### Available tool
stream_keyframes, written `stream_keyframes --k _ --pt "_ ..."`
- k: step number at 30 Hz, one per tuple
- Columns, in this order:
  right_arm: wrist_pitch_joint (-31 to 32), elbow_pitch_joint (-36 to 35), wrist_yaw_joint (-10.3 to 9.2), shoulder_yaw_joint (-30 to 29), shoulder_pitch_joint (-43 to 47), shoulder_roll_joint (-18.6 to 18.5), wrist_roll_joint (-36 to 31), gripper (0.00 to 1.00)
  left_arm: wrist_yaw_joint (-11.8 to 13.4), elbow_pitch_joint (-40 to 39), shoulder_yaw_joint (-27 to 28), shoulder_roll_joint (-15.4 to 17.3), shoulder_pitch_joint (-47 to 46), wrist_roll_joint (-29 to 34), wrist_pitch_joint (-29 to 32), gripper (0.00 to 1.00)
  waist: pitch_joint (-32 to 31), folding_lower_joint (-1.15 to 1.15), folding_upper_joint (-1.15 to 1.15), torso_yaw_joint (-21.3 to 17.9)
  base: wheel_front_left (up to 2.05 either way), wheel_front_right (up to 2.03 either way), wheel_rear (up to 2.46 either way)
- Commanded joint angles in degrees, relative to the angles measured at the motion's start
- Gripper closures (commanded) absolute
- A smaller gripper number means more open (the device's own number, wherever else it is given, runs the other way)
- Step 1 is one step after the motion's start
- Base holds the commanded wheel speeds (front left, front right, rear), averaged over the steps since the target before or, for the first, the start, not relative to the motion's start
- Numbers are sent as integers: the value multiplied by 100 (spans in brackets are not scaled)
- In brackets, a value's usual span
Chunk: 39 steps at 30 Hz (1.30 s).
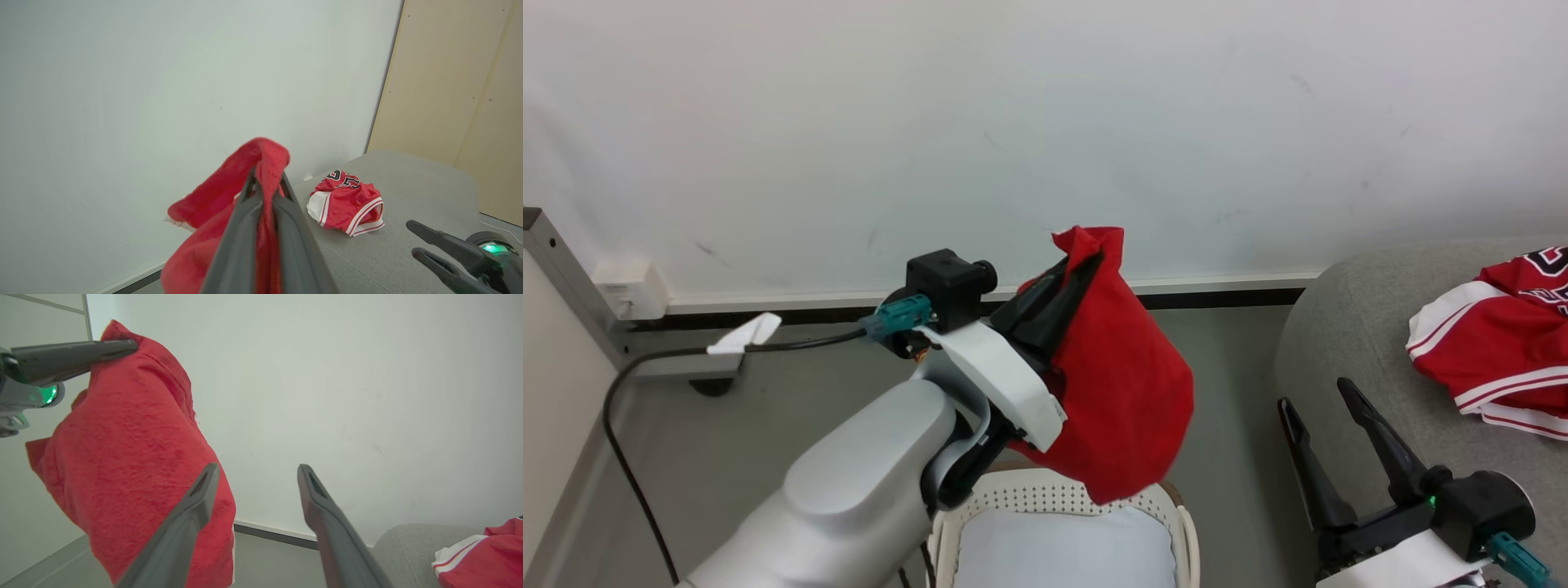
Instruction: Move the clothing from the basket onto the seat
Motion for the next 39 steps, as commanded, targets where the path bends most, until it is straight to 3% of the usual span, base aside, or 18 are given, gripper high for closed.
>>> stream_keyframes --k 1,7,17,23,32,39 --pt "4 28 -15 56 -81 -77 24 0 -19 -13 -1 -18 61 53 -3 100 6 0 -1 13 0 0 0" --pt "5 197 -15 674 -410 -441 164 0 -93 -102 -127 -41 126 56 11 100 44 0 -1 124 0 0 0" --pt "36 743 -15 2493 -1528 -1067 776 0 -251 -60 -513 -278 189 135 81 100 88 0 -1 466 0 0 0" --pt "65 1097 -15 3465 -2231 -1264 1151 0 -367 28 -806 -427 229 160 136 100 54 0 -1 697 0 0 0" --pt "91 1549 -15 4884 -2856 -1316 2088 0 -451 94 -1175 -626 162 99 140 100 -25 0 -1 1094 0 0 0" --pt "19 2035 -15 5439 -3157 -988 2537 0 -481 109 -1428 -680 97 -22 146 100 -83 0 -1 1299 0 0 0"
